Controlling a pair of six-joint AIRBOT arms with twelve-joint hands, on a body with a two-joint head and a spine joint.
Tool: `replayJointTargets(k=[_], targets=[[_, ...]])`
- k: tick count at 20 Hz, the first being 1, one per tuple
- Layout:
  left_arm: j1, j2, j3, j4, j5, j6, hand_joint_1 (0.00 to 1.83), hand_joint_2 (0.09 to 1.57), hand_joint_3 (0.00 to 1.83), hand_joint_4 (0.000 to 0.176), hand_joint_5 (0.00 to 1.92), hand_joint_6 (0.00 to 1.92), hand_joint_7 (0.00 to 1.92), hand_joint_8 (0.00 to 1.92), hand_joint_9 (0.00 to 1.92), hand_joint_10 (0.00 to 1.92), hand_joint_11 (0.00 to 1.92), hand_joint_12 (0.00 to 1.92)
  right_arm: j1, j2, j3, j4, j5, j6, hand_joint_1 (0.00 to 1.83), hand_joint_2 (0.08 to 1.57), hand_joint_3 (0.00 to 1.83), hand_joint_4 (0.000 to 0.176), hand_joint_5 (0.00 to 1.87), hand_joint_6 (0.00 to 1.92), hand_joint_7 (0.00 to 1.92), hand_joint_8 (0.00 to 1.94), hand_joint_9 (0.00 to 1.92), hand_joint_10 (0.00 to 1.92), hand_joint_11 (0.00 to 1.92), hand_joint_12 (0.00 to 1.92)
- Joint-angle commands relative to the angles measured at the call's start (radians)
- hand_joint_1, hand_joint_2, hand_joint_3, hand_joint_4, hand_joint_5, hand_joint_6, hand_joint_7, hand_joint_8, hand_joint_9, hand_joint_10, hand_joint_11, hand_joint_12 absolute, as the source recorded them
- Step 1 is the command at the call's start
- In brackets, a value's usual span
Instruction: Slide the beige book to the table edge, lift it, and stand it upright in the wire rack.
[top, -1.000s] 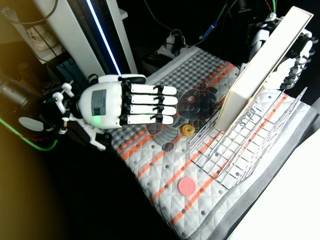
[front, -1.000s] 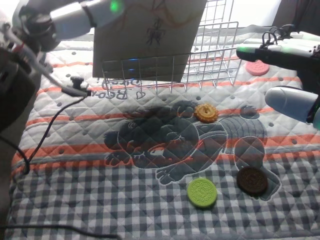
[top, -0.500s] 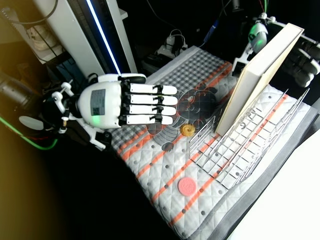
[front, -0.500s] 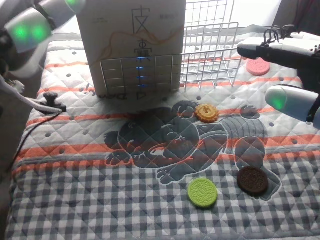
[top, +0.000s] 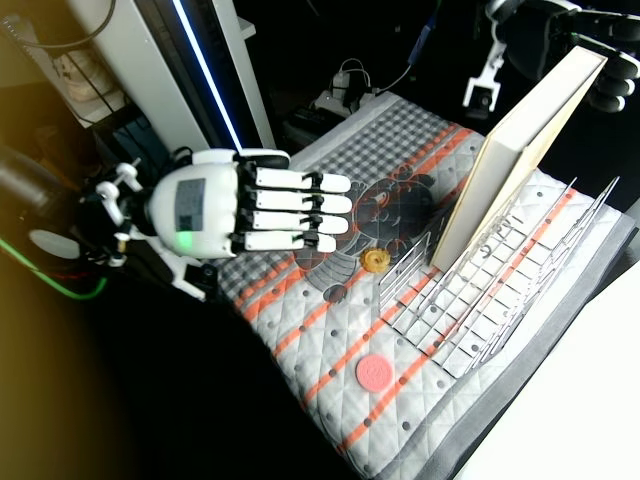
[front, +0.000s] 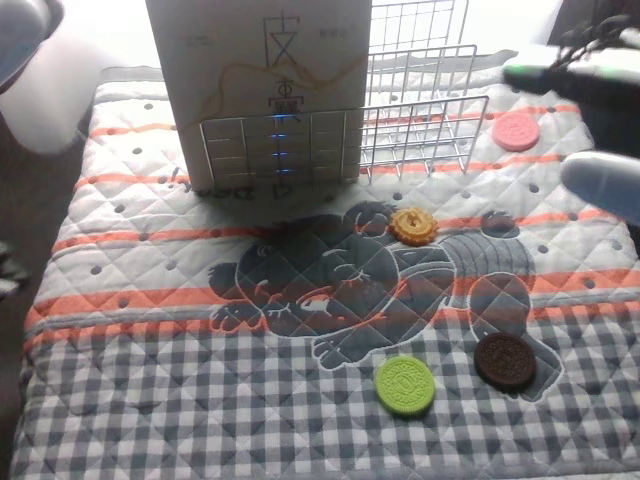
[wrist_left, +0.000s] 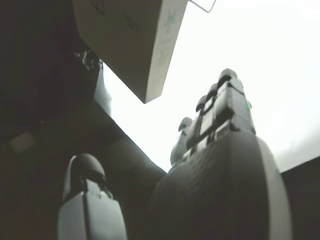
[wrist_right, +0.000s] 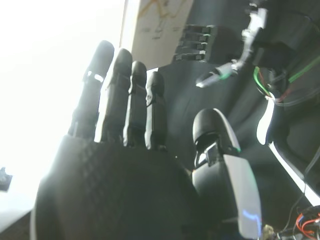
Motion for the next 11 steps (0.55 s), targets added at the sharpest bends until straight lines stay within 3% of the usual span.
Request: replayJointTargets(k=[1, 2, 3, 4, 5, 6, 7, 8, 9, 10, 11], targets=[[0.012, 0.019, -0.011, 0.003, -0.162, -0.006, 0.6, 0.88, 0.01, 0.176, 0.0, 0.0, 0.0, 0.0, 0.0, 0.0, 0.0, 0.0, -0.001, 0.012, -0.007, 0.031, 0.147, -0.006, 0.2, 1.42, 0.01, 0.0, 0.33, 0.0, 0.29, 0.01, 0.29, 0.01, 0.0, 0.77], [0.077, 0.059, -0.057, 0.005, -0.2, -0.006, 0.6, 0.85, 0.0, 0.176, 0.0, 0.0, 0.0, 0.0, 0.0, 0.0, 0.0, 0.0, -0.02, 0.033, -0.024, 0.053, 0.176, -0.032, 0.17, 1.44, 0.01, 0.0, 0.32, 0.0, 0.29, 0.0, 0.28, 0.0, 0.0, 0.74], [0.123, 0.086, -0.089, 0.009, -0.229, -0.006, 0.58, 0.85, 0.0, 0.168, 0.0, 0.0, 0.0, 0.0, 0.0, 0.0, 0.0, 0.0, -0.04, 0.053, -0.037, 0.077, 0.207, -0.051, 0.11, 1.46, 0.0, 0.0, 0.28, 0.0, 0.29, 0.0, 0.3, 0.0, 0.01, 0.87], [0.172, 0.113, -0.12, 0.014, -0.262, -0.006, 0.55, 0.85, 0.0, 0.128, 0.0, 0.0, 0.0, 0.0, 0.0, 0.0, 0.0, 0.0, -0.075, 0.076, -0.051, 0.105, 0.248, -0.066, 0.11, 1.42, 0.0, 0.0, 0.28, 0.0, 0.28, 0.0, 0.24, 0.01, 0.0, 0.75], [0.2, 0.129, -0.138, 0.015, -0.283, -0.006, 0.54, 0.86, 0.0, 0.116, 0.0, 0.0, 0.0, 0.0, 0.0, 0.0, 0.0, 0.0, -0.099, 0.088, -0.061, 0.126, 0.278, -0.078, 0.08, 1.42, 0.0, 0.0, 0.27, 0.0, 0.25, 0.01, 0.21, 0.0, 0.0, 0.61], [0.233, 0.147, -0.158, 0.015, -0.31, -0.007, 0.53, 0.88, 0.01, 0.116, 0.0, 0.0, 0.0, 0.0, 0.0, 0.0, 0.0, 0.0, -0.134, 0.109, -0.077, 0.161, 0.328, -0.097, 0.07, 1.42, 0.0, 0.0, 0.26, 0.0, 0.24, 0.0, 0.21, 0.0, 0.0, 0.57], [0.258, 0.16, -0.171, 0.015, -0.348, -0.026, 0.53, 0.88, 0.01, 0.094, 0.0, 0.0, 0.0, 0.0, 0.0, 0.0, 0.0, 0.0, -0.194, 0.136, -0.095, 0.213, 0.405, -0.115, 0.05, 1.43, 0.0, 0.0, 0.26, 0.0, 0.23, 0.0, 0.19, 0.0, 0.0, 0.53], [0.266, 0.161, -0.172, 0.015, -0.37, -0.039, 0.56, 0.86, 0.0, 0.06, 0.0, 0.0, 0.0, 0.0, 0.0, 0.0, 0.0, 0.0, -0.234, 0.147, -0.104, 0.248, 0.457, -0.121, 0.07, 1.39, 0.0, 0.0, 0.29, 0.0, 0.25, 0.0, 0.22, 0.0, 0.0, 0.61], [0.273, 0.16, -0.173, 0.014, -0.405, -0.052, 0.59, 0.85, 0.0, 0.055, 0.0, 0.0, 0.0, 0.0, 0.0, 0.0, 0.0, 0.0, -0.275, 0.168, -0.123, 0.296, 0.462, -0.123, 0.17, 1.42, 0.0, 0.0, 0.28, 0.0, 0.26, 0.0, 0.25, 0.01, 0.0, 0.65], [0.28, 0.157, -0.174, 0.014, -0.432, -0.055, 0.6, 0.86, 0.0, 0.037, 0.0, 0.0, 0.0, 0.0, 0.0, 0.0, 0.0, 0.0, -0.275, 0.171, -0.128, 0.3, 0.462, -0.135, 0.21, 1.42, 0.0, 0.0, 0.27, 0.0, 0.25, 0.0, 0.25, 0.0, 0.0, 0.62], [0.283, 0.155, -0.175, 0.013, -0.435, -0.06, 0.42, 1.04, 0.02, 0.03, 0.15, 0.02, 0.0, 0.0, 0.0, 0.0, 0.0, 0.0, -0.275, 0.167, -0.124, 0.298, 0.462, -0.138, 0.27, 1.41, 0.0, 0.0, 0.25, 0.0, 0.22, 0.0, 0.21, 0.0, 0.0, 0.56]])
